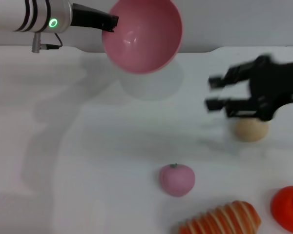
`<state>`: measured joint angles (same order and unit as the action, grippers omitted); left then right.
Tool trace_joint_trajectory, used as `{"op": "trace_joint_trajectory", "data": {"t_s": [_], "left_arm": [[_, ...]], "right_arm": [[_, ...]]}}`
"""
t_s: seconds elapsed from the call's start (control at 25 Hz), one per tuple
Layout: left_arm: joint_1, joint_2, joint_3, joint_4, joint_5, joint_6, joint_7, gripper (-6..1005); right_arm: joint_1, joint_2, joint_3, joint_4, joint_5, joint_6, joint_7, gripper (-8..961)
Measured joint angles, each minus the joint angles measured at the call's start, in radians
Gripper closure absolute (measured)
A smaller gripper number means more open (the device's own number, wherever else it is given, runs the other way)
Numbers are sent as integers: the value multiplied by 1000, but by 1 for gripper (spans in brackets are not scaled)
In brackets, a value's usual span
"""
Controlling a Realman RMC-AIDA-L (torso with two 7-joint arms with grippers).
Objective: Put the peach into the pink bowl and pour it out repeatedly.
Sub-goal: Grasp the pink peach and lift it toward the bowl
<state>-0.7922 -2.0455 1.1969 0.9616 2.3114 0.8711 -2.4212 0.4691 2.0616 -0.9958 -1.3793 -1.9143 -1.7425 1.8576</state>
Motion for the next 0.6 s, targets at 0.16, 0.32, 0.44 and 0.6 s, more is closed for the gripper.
{"op": "trace_joint_trajectory", "data": {"t_s": [0.16,0.32,0.44,0.6], "left_arm": [[1,1,4,-1,2,12,-4,965],[11,-3,11,-4,2,19,-4,965],[16,-3,14,-7,2,26,-4,964],[28,-3,15,-7,1,34,-4,964]], "right_arm": [[194,9,-83,183,-301,54,140,517],[296,10,-174,414,-338,157,137,517],[317,12,-259,475,-338,212,139,517],[320,13,-343,486,-339,233,179,517]]}}
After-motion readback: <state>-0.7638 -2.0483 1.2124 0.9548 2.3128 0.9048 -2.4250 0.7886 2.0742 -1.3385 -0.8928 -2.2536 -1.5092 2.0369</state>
